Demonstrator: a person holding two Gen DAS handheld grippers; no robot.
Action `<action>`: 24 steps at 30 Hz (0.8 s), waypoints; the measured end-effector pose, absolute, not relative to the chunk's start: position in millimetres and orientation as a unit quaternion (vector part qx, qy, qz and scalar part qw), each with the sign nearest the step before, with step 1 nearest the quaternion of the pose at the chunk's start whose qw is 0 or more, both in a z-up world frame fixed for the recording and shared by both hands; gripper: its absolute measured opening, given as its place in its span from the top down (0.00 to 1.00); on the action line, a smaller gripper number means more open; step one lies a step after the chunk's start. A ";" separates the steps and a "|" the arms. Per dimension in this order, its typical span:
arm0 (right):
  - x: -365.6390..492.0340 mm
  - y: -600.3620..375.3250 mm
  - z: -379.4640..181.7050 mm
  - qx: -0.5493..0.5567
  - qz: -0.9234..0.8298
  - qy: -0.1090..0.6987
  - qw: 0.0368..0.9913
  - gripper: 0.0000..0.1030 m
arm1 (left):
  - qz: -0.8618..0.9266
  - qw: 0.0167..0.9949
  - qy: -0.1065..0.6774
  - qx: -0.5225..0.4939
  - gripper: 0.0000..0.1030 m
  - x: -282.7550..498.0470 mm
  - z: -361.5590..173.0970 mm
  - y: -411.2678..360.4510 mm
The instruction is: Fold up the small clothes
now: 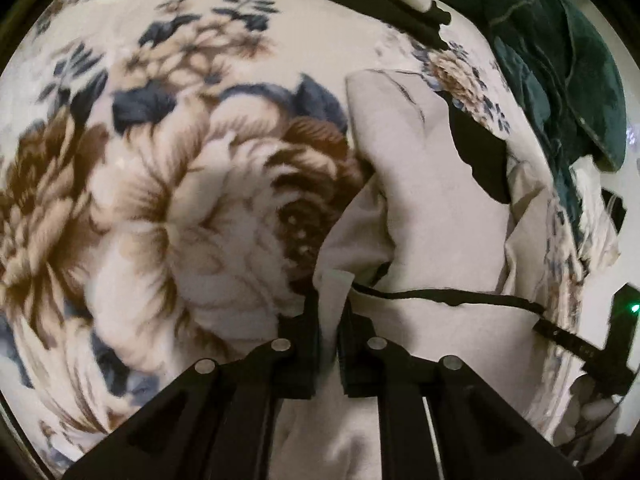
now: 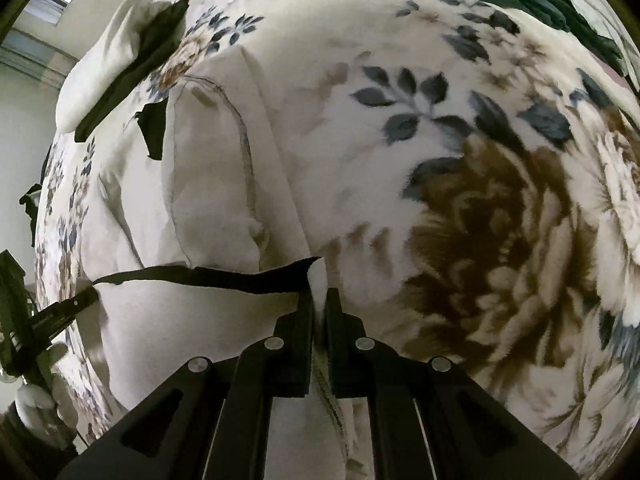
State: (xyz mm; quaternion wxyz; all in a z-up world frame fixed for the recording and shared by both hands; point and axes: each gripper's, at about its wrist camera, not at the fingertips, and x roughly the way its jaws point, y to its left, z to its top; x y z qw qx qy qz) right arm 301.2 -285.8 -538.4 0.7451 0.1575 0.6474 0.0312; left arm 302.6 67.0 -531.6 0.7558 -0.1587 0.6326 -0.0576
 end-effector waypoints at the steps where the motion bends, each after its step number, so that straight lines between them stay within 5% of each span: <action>1: 302.3 -284.7 -536.6 0.152 0.028 0.649 0.745 0.94 | -0.050 0.758 0.635 -0.141 0.79 303.9 -529.7 64.3; 3: 304.9 -281.9 -533.6 0.146 0.023 0.654 0.742 0.94 | -0.040 0.762 0.635 -0.120 0.34 305.5 -526.3 62.2; 5: 306.3 -276.6 -530.1 0.138 0.015 0.657 0.741 0.93 | -0.035 0.766 0.633 -0.110 0.21 306.9 -523.7 62.8; 8: 307.2 -268.2 -528.0 0.130 0.005 0.662 0.738 0.90 | -0.028 0.754 0.648 -0.109 0.21 309.1 -532.8 65.7; 12: 305.2 -264.2 -530.6 0.136 -0.024 0.671 0.728 0.56 | -0.033 0.741 0.657 -0.137 0.21 307.1 -542.3 72.9; 20: 296.9 -267.6 -528.8 0.165 -0.045 0.677 0.716 0.55 | -0.063 0.733 0.655 -0.171 0.21 314.0 -529.4 86.9; 24: 299.3 -264.7 -496.1 0.185 -0.041 0.664 0.723 0.27 | -0.097 0.747 0.632 -0.182 0.21 337.8 -489.3 85.0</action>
